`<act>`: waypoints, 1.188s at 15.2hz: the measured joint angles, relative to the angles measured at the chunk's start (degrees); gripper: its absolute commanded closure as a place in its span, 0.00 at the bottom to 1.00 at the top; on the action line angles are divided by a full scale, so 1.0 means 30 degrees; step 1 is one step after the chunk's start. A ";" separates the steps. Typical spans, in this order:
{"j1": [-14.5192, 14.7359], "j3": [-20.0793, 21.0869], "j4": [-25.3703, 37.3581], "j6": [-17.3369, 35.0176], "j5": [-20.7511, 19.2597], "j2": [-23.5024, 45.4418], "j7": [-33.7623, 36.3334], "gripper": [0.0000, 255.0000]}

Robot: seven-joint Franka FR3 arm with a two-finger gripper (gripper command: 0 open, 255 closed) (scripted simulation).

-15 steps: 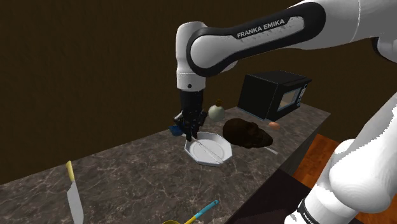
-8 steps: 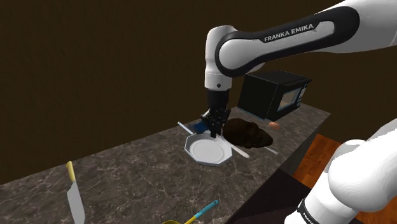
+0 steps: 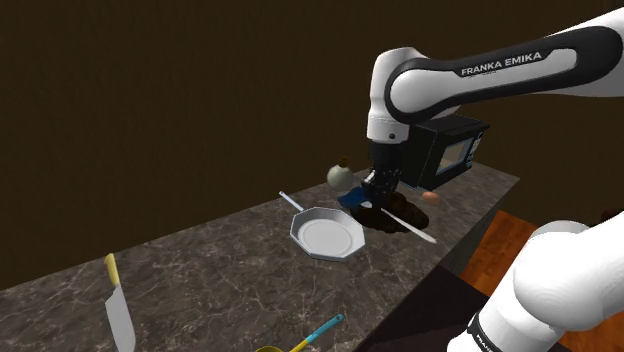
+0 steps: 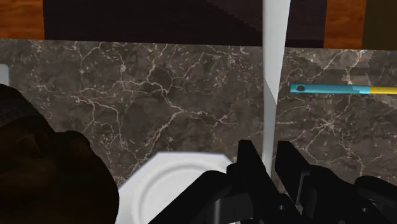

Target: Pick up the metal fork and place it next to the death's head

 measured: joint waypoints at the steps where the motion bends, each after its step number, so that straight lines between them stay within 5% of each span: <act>1: -0.0169 -0.0322 -0.0373 -0.0031 -0.0209 -0.0382 -0.0399 1.00; 9: -0.2036 -0.3354 -0.2492 -0.0946 -0.2688 -0.3326 -0.3881 1.00; 18: -0.2218 -0.3628 -0.4508 0.1410 -0.2965 -0.2975 -0.4144 1.00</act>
